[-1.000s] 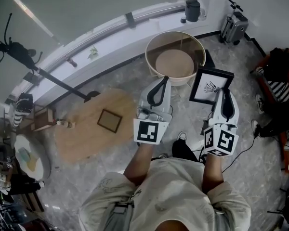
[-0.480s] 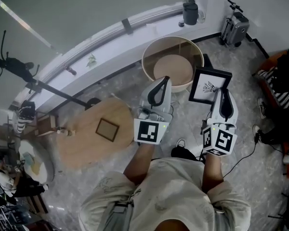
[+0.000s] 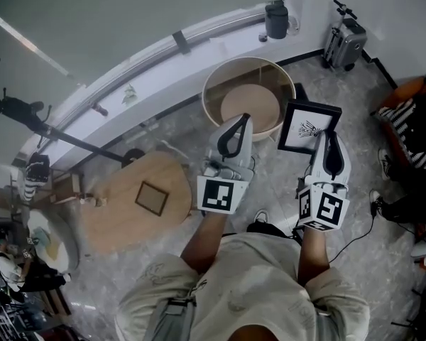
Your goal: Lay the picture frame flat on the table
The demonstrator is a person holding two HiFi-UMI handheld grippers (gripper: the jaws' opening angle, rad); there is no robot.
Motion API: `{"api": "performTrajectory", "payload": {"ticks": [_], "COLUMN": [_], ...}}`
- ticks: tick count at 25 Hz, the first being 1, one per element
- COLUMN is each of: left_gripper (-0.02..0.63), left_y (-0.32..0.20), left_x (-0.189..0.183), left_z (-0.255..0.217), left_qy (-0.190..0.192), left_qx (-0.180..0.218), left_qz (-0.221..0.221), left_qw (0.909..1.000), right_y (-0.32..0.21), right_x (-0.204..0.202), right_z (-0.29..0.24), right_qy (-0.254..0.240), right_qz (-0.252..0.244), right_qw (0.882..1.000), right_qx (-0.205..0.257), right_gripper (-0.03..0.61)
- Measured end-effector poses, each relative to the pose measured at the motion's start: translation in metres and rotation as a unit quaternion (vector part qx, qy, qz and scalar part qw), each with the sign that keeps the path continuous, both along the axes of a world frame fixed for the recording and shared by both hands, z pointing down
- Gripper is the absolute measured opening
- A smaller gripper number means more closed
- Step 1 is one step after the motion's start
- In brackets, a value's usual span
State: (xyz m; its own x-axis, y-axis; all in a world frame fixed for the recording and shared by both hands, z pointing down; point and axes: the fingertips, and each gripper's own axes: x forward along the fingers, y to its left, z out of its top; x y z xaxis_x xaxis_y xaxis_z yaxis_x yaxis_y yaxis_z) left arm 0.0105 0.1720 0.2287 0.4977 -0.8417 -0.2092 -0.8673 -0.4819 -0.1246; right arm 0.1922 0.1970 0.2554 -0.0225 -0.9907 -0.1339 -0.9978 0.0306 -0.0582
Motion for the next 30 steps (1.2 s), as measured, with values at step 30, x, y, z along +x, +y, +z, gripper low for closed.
{"api": "performTrajectory", "payload": {"ticks": [30], "left_gripper": [0.003], "left_y": [-0.039], "left_x": [0.038], "left_z": [0.0], "left_qy": [-0.031], "left_qx": [0.01], "left_qz": [-0.036], "left_qw": [0.9988], "right_y": [-0.055], "right_x": [0.046], "right_z": [0.011], "right_qy": [-0.011], "right_qz": [-0.011], "right_qw": [1.0], "right_qx": [0.006], "right_gripper": [0.069]}}
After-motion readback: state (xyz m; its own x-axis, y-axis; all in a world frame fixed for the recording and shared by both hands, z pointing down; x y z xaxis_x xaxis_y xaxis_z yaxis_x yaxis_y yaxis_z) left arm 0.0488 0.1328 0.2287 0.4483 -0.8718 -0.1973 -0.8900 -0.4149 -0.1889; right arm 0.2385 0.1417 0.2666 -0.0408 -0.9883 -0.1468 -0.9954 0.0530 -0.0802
